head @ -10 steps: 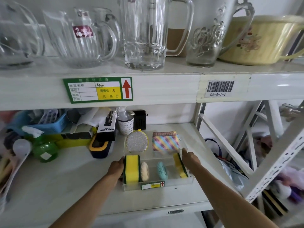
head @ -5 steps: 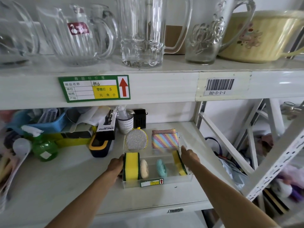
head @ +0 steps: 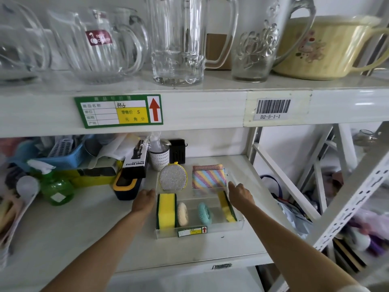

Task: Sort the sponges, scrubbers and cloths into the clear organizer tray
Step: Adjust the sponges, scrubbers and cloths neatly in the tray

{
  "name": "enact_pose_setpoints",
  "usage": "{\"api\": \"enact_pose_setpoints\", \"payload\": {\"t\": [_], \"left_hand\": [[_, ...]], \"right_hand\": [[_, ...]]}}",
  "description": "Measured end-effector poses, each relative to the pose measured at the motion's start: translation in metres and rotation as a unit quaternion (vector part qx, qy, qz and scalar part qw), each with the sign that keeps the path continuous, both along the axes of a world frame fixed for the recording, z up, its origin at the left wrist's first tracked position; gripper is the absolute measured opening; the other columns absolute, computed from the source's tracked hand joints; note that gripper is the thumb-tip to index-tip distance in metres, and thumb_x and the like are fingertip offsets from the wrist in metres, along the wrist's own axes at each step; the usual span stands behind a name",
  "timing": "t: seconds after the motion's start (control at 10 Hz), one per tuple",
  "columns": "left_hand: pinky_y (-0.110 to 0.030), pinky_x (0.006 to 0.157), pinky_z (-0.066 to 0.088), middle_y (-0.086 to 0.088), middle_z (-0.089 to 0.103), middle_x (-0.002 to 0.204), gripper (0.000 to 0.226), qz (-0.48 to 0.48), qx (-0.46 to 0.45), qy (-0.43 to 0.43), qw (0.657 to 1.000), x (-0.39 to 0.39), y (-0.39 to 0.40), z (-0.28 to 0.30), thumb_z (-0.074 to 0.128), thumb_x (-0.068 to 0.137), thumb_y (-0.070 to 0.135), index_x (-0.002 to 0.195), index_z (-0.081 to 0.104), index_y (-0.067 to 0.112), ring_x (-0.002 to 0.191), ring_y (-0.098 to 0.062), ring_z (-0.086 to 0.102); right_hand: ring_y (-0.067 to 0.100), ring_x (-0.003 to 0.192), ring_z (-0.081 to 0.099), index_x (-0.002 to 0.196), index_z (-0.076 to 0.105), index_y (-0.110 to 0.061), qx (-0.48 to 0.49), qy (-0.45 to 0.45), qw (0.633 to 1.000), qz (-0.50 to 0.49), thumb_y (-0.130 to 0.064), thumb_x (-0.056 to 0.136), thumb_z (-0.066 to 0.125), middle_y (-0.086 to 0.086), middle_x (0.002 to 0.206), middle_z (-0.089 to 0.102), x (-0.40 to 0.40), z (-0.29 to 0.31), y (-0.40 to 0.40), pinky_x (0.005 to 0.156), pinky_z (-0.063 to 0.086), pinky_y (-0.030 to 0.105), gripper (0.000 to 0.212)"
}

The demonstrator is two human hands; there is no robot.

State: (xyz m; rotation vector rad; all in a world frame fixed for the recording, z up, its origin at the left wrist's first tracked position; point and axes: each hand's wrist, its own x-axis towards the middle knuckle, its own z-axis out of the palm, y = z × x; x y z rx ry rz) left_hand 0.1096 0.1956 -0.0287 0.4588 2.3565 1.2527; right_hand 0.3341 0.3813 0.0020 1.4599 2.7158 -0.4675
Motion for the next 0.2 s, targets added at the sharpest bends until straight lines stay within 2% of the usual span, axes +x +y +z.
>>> {"api": "enact_pose_setpoints", "payload": {"t": [0.1, 0.2], "left_hand": [[-0.041, 0.075, 0.044, -0.036, 0.059, 0.098, 0.033, -0.046, -0.029, 0.085, 0.995, 0.001, 0.006, 0.019, 0.039, 0.097, 0.019, 0.079, 0.055, -0.004, 0.099, -0.043, 0.061], [-0.037, 0.079, 0.046, -0.027, 0.067, 0.107, 0.031, -0.08, -0.021, 0.147, 0.986, 0.006, 0.013, 0.036, 0.042, 0.098, 0.019, 0.095, 0.065, -0.003, 0.096, -0.034, 0.063]], "right_hand": [[0.039, 0.11, 0.053, 0.128, 0.046, -0.01, 0.02, 0.039, 0.999, -0.017, -0.026, 0.102, 0.033, 0.02, 0.122, 0.052, 0.0, -0.001, 0.001, 0.09, 0.047, 0.047, 0.034], [0.031, 0.097, 0.055, 0.121, 0.052, -0.01, 0.043, 0.115, 0.989, -0.078, -0.036, 0.101, 0.029, 0.016, 0.115, 0.055, -0.008, 0.006, -0.003, 0.086, 0.048, 0.047, 0.04]]}}
